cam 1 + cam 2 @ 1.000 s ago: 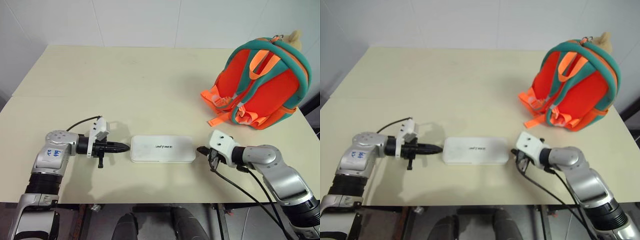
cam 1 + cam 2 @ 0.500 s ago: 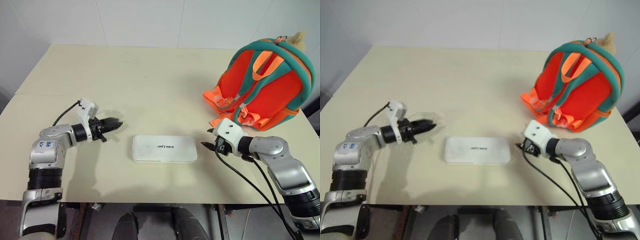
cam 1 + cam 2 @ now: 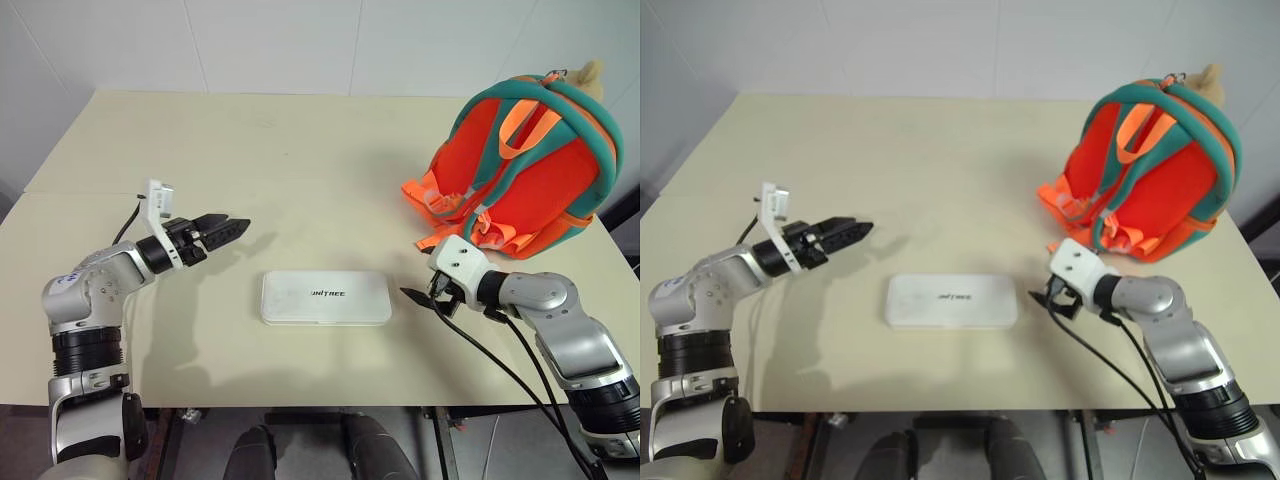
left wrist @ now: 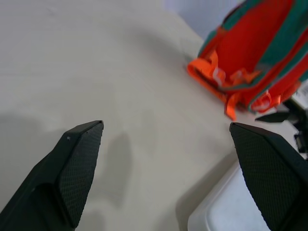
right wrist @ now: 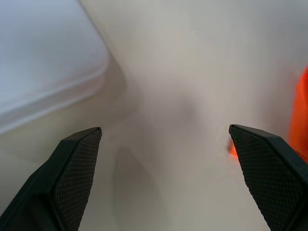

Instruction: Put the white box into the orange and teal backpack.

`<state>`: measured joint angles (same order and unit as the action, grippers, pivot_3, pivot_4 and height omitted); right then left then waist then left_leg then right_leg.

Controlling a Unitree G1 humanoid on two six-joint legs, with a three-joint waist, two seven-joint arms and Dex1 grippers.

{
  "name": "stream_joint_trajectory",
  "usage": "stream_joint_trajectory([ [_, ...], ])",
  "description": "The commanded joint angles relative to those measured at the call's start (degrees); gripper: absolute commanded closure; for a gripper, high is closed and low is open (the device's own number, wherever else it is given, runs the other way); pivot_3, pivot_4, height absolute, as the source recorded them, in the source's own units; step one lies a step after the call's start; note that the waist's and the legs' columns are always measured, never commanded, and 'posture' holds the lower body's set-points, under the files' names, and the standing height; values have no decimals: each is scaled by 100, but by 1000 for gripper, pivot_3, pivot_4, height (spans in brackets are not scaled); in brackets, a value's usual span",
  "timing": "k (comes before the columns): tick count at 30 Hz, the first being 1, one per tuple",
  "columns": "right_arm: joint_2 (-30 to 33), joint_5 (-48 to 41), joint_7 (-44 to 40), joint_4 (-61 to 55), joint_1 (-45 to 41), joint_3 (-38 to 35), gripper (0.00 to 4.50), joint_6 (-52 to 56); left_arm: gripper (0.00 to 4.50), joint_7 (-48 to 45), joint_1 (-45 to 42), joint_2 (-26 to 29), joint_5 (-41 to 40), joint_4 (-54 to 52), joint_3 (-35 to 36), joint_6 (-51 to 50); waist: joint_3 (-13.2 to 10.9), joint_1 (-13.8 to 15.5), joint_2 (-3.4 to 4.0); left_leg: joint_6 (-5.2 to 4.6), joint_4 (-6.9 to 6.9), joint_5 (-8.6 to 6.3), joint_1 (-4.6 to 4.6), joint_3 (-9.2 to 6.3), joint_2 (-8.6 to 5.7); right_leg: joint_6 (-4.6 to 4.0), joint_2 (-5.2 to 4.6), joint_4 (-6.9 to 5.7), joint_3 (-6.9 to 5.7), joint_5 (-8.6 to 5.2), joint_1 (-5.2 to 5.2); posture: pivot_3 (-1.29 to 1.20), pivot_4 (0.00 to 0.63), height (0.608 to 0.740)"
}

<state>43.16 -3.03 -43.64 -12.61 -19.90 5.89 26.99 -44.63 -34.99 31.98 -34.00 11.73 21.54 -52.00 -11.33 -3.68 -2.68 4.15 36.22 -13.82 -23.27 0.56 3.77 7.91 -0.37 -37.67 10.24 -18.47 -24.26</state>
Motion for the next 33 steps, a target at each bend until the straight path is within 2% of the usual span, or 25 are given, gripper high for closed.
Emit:
stream_joint_trajectory([
  [1, -63, 84, 104, -146, -5, -34, 0, -104, 21, -205, 196, 187, -517, -163, 126, -618, 0, -6, 0, 0, 0, 0, 0, 0, 0, 0, 0, 0, 0, 0, 0, 0, 150, 740],
  [8, -54, 95, -70, -435, 50, 105, 0, -46, 21, -262, 400, 330, -1212, -57, 302, -1796, 0, -90, 0, 0, -2, 0, 0, -3, -1, -1, -1, 1, -2, -1, 1, 0, 150, 740],
  [12, -131, 84, -103, -538, 17, 188, 0, 30, 21, -238, 562, 372, -1513, -164, 69, -2689, 0, -111, 0, 1, -2, 1, 0, -8, -1, -1, -1, 1, -6, -1, 3, 0, 150, 740],
  [17, -198, 105, -107, -515, 44, 335, 0, -10, 21, -205, 660, 254, -1620, -150, -96, -3007, 0, -121, 0, 3, -2, 1, 1, -11, -2, -1, -1, 0, -7, -1, 3, 0, 150, 740],
  [24, -270, 139, -73, -448, -27, 372, 0, -50, 21, -445, 780, 492, -1711, -108, -475, -3477, 0, -122, 0, 4, -4, 2, 2, -12, -2, -3, -1, 1, -8, -2, 3, 0, 150, 740],
  [33, -386, 167, -121, -388, -152, 452, 0, -85, 21, -883, 386, 490, -1422, 630, -1022, -3040, 0, -114, 0, 7, -4, 4, 6, -13, -4, -5, -3, 1, -10, -2, 6, 0, 150, 740],
])
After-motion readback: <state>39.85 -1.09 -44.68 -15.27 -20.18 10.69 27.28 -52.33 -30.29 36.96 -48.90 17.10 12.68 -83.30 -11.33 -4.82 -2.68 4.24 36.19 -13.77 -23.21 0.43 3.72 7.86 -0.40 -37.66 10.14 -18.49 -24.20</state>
